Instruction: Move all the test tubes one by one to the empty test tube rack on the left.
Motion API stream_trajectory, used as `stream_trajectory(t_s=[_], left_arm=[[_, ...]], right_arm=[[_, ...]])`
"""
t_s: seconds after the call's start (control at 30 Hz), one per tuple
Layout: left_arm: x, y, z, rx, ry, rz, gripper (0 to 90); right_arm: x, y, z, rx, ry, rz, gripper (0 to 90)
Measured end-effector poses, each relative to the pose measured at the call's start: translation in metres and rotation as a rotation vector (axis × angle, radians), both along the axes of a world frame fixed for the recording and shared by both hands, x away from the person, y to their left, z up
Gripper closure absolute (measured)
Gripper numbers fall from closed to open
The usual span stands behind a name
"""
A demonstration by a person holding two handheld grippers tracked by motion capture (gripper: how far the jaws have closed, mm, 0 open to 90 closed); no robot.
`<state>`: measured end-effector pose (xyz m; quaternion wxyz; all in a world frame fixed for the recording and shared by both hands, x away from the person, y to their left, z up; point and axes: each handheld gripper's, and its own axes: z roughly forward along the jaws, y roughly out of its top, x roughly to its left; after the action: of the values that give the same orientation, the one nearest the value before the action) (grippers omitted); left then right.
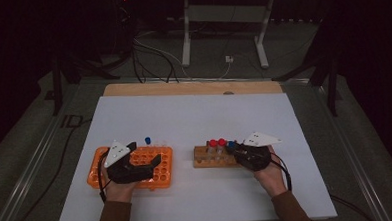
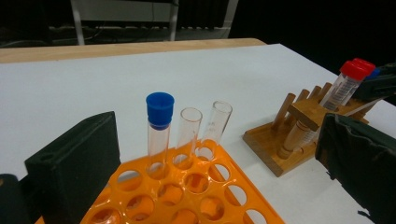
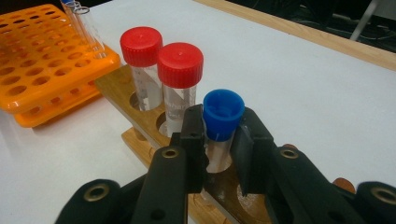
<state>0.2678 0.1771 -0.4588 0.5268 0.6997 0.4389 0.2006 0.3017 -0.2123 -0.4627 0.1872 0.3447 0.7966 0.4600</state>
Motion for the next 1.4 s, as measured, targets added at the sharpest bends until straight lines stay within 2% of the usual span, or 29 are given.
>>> stream_trajectory(t_s=[0.3,0.87,1.03,1.23,1.4], left_arm=[[0.000,0.001,0.000,0.004,-0.006,0.008,0.6],[0.000,0.009,0.004,-0.024,-0.020,0.029,0.6],[-0.002,0.008,0.007,-0.014,-0.043,0.032,0.6],[-0.007,0.002,0.018,-0.007,-0.075,0.025,0.6],[-0.009,-0.011,0.026,0.010,-0.089,-0.007,0.7]], right_arm=[[-0.003,-0.002,0.005,0.020,-0.019,-0.012,76.7],[-0.013,-0.016,0.039,0.140,-0.085,-0.028,76.7],[-0.016,-0.021,0.047,0.170,-0.093,-0.029,76.7],[-0.019,-0.023,0.055,0.189,-0.090,-0.014,76.6],[-0.022,-0.021,0.060,0.192,-0.084,0.005,76.6]])
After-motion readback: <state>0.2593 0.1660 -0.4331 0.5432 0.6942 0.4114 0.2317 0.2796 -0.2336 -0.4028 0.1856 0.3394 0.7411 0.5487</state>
